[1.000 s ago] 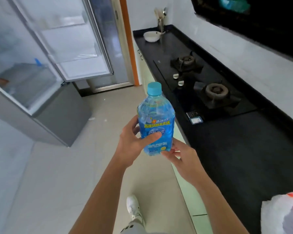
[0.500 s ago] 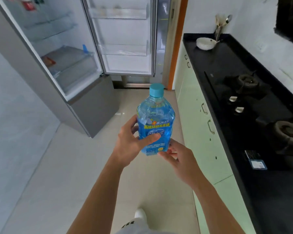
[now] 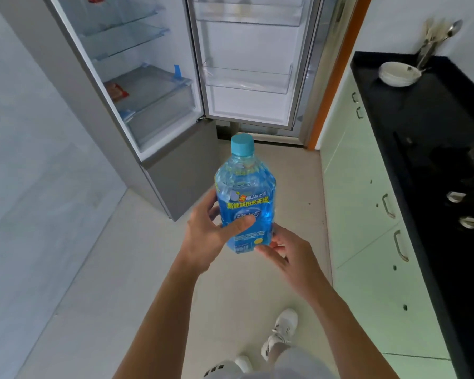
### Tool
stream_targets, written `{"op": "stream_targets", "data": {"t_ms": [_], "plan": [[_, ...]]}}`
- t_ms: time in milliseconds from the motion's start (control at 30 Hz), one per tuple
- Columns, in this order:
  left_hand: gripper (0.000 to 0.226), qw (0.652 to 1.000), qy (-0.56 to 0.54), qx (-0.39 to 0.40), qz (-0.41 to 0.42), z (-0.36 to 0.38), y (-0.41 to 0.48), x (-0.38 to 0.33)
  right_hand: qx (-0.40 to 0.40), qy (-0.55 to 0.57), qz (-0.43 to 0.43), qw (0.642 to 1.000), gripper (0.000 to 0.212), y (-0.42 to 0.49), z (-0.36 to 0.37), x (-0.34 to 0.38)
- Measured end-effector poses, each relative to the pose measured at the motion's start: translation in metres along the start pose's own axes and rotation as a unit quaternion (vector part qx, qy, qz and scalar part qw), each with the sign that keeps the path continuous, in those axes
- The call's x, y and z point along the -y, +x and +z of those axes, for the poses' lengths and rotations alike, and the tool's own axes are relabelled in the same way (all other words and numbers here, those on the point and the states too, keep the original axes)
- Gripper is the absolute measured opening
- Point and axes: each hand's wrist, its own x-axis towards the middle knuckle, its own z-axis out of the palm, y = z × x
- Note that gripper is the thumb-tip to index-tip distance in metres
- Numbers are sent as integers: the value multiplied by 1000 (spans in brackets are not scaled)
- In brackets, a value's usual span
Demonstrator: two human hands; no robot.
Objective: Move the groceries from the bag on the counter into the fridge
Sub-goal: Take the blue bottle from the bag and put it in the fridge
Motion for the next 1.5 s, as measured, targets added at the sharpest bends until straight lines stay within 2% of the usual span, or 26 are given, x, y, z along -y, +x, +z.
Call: {"op": "stream_targets", "data": {"t_ms": [433, 767, 1167, 1500], "plan": [[57, 997, 0, -81, 18, -2, 171, 7, 64, 32, -49, 996, 45, 195, -40, -35], [57, 988, 17, -156, 13, 9, 290, 7, 116, 11, -95, 989, 49, 336, -81, -60], [61, 972, 34, -233, -10, -51, 354, 20, 190, 35, -123, 973, 51, 439, -36, -55], [63, 972, 35, -232, -19, -159, 453, 31, 198, 15, -109, 974, 53, 564, 34, -28]]}}
